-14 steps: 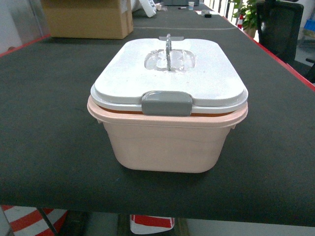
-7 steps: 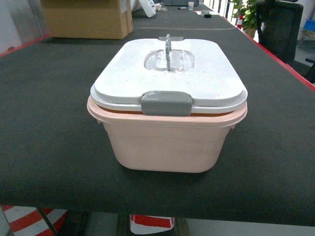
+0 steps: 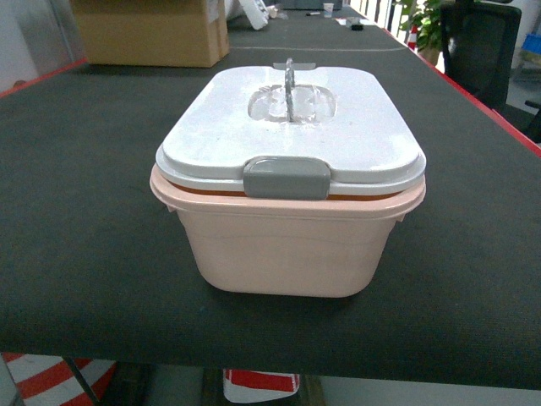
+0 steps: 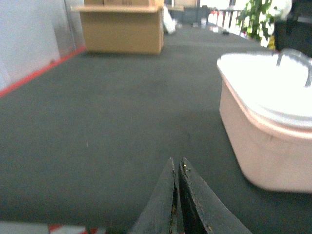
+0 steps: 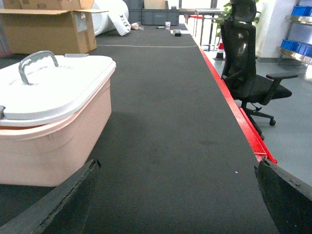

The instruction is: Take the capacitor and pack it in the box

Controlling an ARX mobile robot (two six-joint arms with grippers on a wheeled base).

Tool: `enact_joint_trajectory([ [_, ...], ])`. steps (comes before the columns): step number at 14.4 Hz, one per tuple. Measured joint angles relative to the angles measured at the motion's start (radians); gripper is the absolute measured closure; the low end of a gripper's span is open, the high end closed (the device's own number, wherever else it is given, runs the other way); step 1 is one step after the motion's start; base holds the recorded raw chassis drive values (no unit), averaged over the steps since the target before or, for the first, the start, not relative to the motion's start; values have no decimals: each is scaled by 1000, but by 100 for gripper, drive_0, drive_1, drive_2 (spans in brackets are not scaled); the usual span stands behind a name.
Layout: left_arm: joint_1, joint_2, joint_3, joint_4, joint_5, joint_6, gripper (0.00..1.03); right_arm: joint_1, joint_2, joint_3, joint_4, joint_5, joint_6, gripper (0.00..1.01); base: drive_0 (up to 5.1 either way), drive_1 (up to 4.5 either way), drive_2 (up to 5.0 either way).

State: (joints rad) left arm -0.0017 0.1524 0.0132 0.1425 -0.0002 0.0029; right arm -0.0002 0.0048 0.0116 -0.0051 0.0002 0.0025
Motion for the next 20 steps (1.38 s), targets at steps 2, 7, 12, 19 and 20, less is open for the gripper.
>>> enact_joint_trajectory([
  [2, 0, -144, 2, -124, 2, 0, 101, 0, 0, 0, 0, 0, 0, 3, 0, 0, 0],
  [7, 0, -145, 0, -146, -1, -1, 72, 0, 0, 0, 0, 0, 0, 3, 0, 0, 0],
  [12, 0, -144, 0, -146, 0, -1, 9, 0, 0, 0, 0, 0, 0, 3, 0, 0, 0],
  [19, 0, -144, 0, -146, 0, -1, 5, 0, 0, 0, 0, 0, 0, 3, 0, 0, 0],
  [20, 0, -145, 0, -146, 0, -1, 5, 0, 0, 0, 0, 0, 0, 3, 0, 0, 0],
])
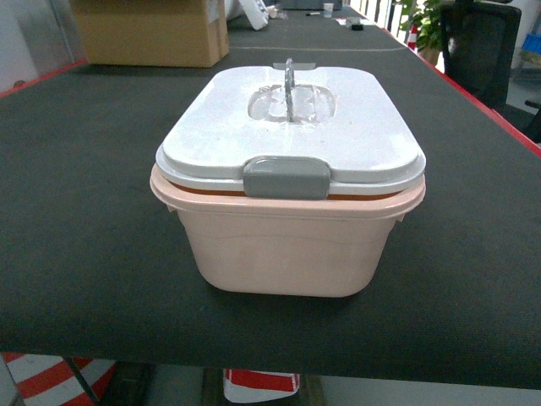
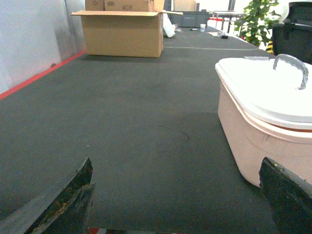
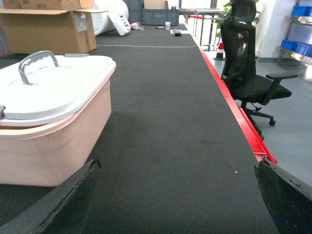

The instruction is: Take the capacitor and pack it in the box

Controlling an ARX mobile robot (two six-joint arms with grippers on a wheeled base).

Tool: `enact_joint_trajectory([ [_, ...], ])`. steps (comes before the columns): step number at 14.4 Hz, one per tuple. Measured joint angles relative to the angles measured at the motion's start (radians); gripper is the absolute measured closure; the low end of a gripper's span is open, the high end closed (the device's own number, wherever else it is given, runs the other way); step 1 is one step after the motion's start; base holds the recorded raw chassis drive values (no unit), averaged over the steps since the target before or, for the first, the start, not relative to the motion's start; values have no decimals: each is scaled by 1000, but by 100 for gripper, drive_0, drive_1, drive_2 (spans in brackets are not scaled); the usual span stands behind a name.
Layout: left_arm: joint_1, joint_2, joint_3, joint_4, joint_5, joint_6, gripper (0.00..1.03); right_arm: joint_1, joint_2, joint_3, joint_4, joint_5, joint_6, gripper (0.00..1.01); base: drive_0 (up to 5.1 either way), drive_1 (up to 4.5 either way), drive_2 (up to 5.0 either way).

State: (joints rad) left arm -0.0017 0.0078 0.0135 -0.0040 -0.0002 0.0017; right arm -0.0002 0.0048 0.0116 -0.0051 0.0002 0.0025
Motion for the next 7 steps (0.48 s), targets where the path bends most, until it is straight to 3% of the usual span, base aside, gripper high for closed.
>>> enact_joint_trajectory([
  [7, 0, 0, 0, 0, 0, 0, 5, 0, 0, 0, 0, 0, 0, 3, 0, 0, 0],
])
